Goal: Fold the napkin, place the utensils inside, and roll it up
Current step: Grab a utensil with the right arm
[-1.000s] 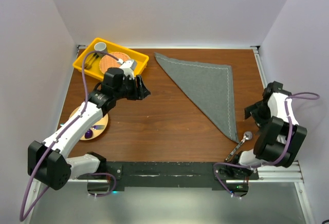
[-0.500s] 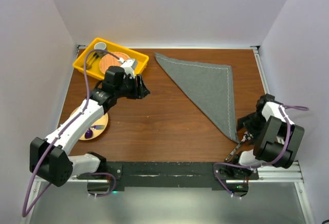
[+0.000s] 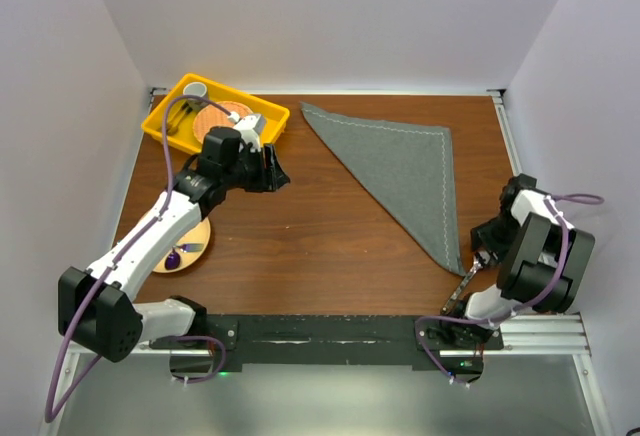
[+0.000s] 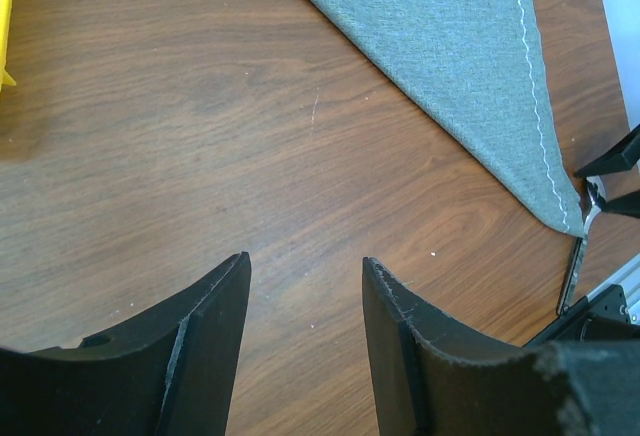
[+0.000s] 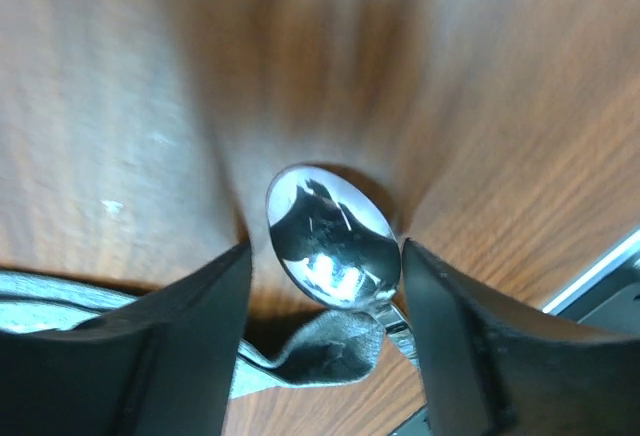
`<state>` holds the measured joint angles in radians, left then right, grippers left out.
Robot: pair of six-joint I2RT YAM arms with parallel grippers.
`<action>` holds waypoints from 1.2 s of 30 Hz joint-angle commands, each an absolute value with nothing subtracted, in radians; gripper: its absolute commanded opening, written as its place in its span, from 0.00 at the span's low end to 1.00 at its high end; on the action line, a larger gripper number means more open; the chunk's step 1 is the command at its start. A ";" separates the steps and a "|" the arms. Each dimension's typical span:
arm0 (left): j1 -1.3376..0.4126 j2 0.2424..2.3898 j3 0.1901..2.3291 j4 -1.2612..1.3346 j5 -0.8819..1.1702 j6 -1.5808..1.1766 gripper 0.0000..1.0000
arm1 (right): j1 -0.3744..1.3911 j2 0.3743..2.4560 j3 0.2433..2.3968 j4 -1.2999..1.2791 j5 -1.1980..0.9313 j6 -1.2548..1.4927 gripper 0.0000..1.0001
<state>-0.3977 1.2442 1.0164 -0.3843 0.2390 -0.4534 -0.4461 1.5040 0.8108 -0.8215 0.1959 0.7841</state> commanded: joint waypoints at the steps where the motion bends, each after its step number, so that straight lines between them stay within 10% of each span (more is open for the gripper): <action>1: -0.390 1.226 1.068 -0.383 0.239 -0.468 0.53 | -0.453 1.591 0.862 -0.721 0.293 0.706 0.59; 8: -0.390 1.198 1.055 -0.388 0.233 -0.497 0.54 | -0.457 1.627 0.911 -0.681 0.333 0.637 0.41; 17: -0.390 1.163 1.014 -0.362 0.251 -0.529 0.54 | -0.460 1.706 1.089 -0.511 0.263 0.347 0.45; 25: -0.390 1.144 1.012 -0.350 0.270 -0.496 0.54 | -0.460 1.620 1.140 -0.681 0.290 0.256 0.98; 36: -0.390 1.100 0.996 -0.374 0.275 -0.483 0.54 | -0.477 1.569 1.017 -0.689 0.207 0.229 0.96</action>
<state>-0.3973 1.1439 1.0000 -0.3752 0.2657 -0.5045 -0.4595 1.5333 1.0271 -0.6811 0.2356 0.2523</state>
